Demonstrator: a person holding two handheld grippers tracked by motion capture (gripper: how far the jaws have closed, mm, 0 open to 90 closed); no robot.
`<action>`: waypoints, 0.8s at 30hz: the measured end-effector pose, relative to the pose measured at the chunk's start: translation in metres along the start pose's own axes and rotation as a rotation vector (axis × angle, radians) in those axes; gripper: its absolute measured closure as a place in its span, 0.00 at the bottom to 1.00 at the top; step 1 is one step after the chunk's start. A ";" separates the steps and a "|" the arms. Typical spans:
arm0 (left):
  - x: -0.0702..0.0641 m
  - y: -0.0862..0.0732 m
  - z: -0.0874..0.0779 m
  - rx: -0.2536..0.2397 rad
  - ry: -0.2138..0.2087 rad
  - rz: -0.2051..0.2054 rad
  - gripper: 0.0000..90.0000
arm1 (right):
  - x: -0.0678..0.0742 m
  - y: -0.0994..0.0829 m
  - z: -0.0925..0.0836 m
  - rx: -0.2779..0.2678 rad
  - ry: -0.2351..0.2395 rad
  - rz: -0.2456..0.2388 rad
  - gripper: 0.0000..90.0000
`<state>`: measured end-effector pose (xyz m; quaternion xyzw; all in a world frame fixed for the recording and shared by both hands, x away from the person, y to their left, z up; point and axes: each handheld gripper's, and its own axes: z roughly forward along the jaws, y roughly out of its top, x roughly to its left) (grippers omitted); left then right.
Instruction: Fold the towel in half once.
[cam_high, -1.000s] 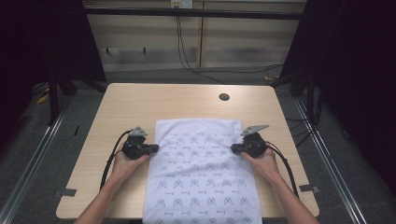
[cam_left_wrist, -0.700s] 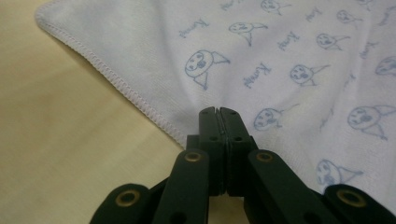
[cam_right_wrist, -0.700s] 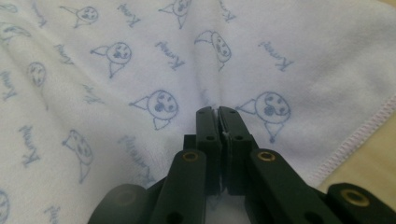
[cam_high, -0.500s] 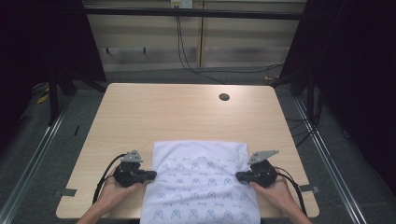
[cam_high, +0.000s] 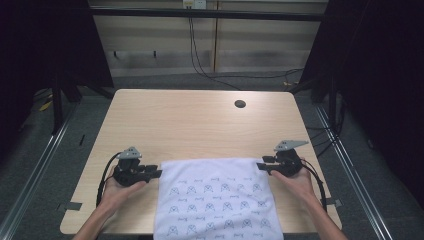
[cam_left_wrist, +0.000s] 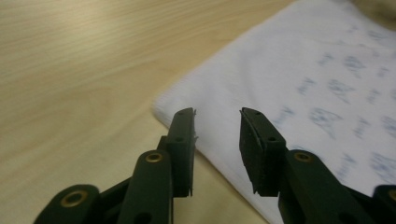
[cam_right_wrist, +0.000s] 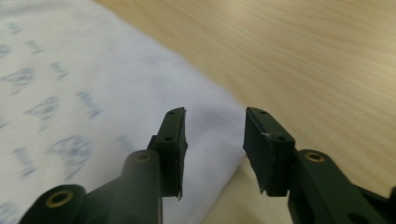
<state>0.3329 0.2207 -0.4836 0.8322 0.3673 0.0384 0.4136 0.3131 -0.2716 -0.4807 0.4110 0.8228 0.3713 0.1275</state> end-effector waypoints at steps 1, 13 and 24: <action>0.003 0.002 0.005 -0.001 0.024 -0.006 0.69 | -0.005 0.001 0.007 0.005 -0.006 0.007 0.62; 0.005 -0.001 0.018 0.038 0.111 -0.010 0.48 | -0.001 -0.004 0.022 0.040 0.014 -0.010 0.66; 0.001 -0.002 0.025 0.026 0.067 0.040 0.46 | 0.003 -0.008 0.021 0.036 0.069 0.038 0.96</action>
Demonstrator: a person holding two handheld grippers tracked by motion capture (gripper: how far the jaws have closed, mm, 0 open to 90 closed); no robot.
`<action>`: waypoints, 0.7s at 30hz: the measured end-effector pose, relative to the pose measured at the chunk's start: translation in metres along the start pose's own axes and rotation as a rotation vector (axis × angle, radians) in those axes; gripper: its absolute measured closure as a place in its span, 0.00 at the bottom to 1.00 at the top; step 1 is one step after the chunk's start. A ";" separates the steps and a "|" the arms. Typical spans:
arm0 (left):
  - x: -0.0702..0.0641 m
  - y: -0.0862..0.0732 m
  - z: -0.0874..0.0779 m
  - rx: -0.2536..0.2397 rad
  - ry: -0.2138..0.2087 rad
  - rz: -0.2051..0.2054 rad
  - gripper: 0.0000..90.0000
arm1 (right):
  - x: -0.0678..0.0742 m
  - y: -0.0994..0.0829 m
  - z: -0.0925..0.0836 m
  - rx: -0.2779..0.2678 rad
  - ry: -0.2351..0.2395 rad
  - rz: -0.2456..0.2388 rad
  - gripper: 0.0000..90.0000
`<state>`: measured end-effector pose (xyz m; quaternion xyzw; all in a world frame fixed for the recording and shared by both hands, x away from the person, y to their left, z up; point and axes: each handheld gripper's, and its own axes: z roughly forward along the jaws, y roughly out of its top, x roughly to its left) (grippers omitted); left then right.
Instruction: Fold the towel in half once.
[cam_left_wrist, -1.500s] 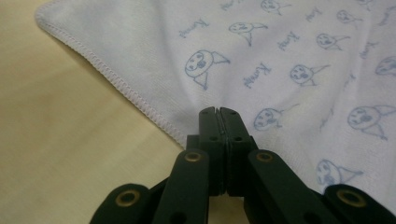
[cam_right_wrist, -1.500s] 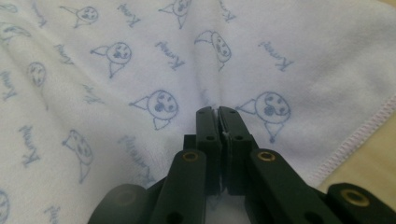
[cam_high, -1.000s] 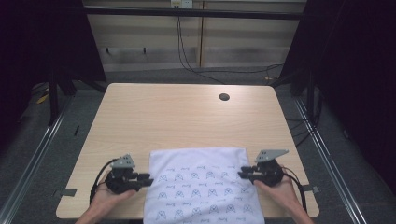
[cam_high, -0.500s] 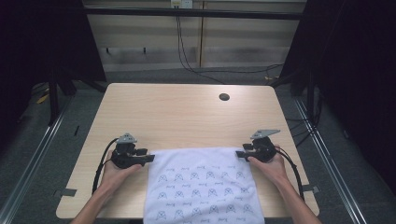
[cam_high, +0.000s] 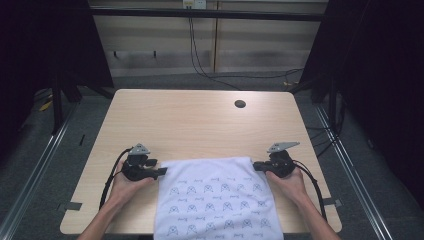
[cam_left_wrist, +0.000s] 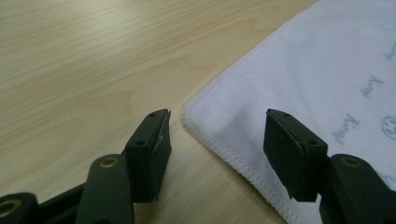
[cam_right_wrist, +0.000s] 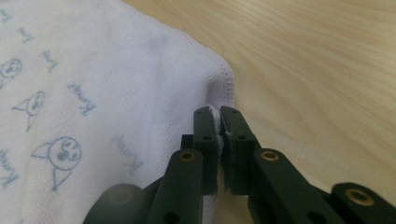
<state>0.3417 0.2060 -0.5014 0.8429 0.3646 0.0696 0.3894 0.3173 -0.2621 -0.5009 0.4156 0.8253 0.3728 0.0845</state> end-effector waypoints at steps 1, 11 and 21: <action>-0.002 0.000 0.001 -0.005 -0.011 0.009 0.47 | -0.001 0.000 -0.001 -0.004 0.004 0.006 0.97; -0.008 0.001 0.004 0.018 -0.110 0.045 0.97 | -0.009 0.003 -0.017 -0.082 0.020 0.062 0.97; 0.014 0.044 -0.038 -0.232 -0.124 -0.050 0.97 | -0.024 0.039 -0.049 -0.238 0.026 0.079 0.97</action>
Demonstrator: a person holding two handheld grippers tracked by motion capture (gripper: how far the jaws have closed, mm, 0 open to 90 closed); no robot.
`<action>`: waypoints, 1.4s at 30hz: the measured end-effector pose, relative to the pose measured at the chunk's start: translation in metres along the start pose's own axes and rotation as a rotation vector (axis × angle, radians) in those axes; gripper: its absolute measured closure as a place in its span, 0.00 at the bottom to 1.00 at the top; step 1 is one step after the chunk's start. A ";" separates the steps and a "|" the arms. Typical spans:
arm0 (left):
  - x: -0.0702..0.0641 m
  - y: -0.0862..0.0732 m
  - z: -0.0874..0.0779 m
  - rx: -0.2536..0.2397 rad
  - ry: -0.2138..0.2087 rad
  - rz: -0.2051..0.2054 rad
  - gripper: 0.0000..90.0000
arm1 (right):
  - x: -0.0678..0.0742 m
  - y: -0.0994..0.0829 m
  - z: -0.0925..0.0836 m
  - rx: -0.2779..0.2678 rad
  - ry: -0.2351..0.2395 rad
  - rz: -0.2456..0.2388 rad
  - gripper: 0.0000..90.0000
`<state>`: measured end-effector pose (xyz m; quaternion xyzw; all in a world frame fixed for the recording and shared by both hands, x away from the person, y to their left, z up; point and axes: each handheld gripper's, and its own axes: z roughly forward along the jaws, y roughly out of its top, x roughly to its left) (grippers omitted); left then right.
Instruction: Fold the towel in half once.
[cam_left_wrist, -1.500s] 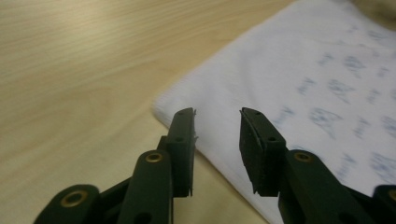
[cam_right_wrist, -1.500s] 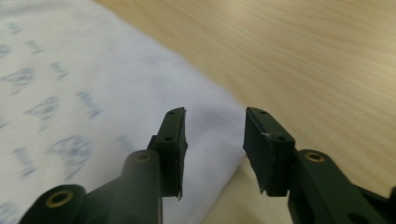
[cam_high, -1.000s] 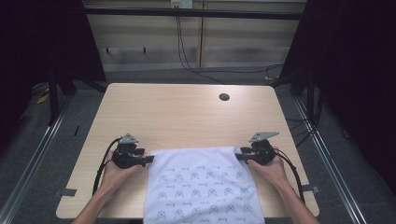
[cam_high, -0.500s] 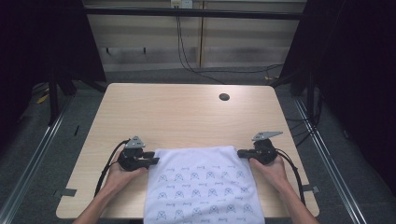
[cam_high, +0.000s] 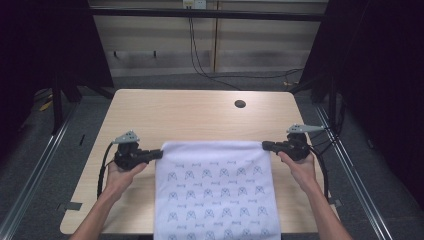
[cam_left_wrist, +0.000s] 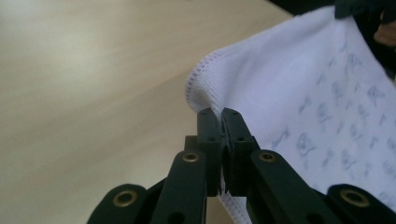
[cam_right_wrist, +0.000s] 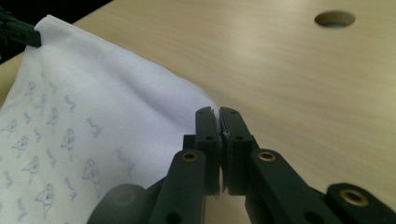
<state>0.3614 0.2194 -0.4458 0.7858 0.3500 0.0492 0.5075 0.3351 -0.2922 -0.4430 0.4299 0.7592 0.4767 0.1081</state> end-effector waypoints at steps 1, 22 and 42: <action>0.001 0.006 0.000 -0.016 0.007 0.004 0.97 | 0.000 0.009 0.000 -0.012 -0.007 -0.010 0.97; 0.018 0.128 -0.020 -0.207 0.032 0.054 0.97 | -0.029 0.150 -0.026 -0.246 -0.061 -0.025 0.98; -0.083 -0.009 -0.068 -0.043 -0.163 0.163 0.97 | 0.053 -0.017 -0.090 -0.023 0.125 -0.084 0.97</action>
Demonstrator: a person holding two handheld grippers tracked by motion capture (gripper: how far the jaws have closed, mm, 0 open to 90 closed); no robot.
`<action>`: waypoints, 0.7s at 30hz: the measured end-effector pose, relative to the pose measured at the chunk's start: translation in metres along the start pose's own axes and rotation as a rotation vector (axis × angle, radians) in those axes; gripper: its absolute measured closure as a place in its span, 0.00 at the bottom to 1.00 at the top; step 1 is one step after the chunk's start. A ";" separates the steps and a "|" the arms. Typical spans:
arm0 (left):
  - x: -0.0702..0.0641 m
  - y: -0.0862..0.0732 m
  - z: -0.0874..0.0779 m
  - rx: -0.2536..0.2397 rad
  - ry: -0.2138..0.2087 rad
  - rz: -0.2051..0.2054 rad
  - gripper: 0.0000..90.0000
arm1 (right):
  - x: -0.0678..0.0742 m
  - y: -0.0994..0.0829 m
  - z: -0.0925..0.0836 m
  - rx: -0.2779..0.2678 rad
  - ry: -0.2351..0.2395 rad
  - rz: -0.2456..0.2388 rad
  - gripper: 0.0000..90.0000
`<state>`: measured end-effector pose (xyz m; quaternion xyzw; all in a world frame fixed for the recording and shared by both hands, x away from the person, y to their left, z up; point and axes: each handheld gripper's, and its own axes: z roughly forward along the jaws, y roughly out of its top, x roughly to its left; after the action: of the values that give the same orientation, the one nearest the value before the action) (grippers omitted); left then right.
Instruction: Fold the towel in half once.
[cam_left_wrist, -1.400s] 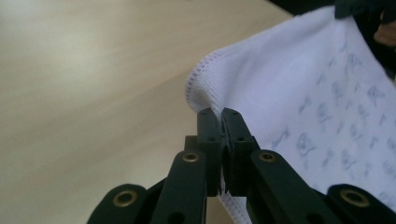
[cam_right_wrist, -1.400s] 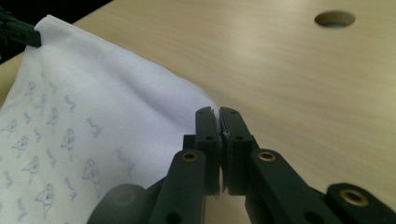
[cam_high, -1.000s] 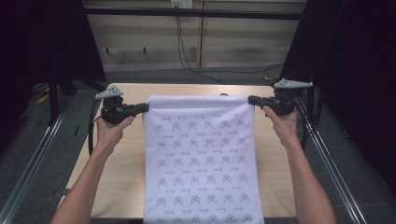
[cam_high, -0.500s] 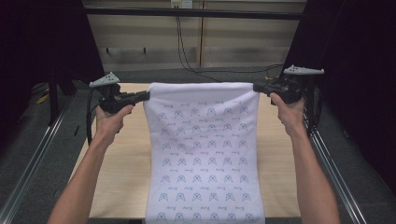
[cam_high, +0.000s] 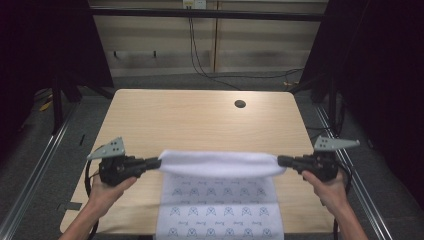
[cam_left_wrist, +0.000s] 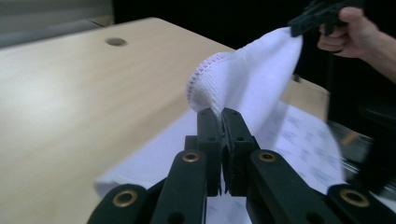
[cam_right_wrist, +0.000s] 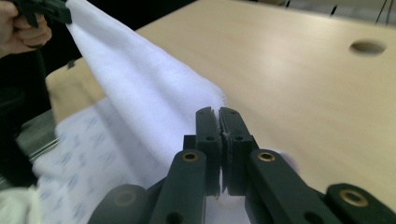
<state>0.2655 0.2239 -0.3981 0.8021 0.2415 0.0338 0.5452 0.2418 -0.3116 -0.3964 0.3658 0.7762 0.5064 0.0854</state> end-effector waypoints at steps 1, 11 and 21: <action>-0.003 -0.006 0.000 0.007 -0.010 -0.014 0.97 | 0.008 -0.011 -0.003 0.023 0.003 -0.002 0.98; -0.023 -0.082 0.031 0.251 -0.031 -0.126 0.97 | 0.032 -0.094 0.023 0.314 0.052 0.098 0.97; -0.006 -0.085 0.057 0.374 0.016 -0.126 0.97 | 0.019 -0.096 0.039 0.385 0.025 0.105 0.98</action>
<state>0.2483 0.1968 -0.4954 0.8724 0.2978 -0.0394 0.3857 0.2011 -0.2921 -0.4917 0.4090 0.8396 0.3567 -0.0220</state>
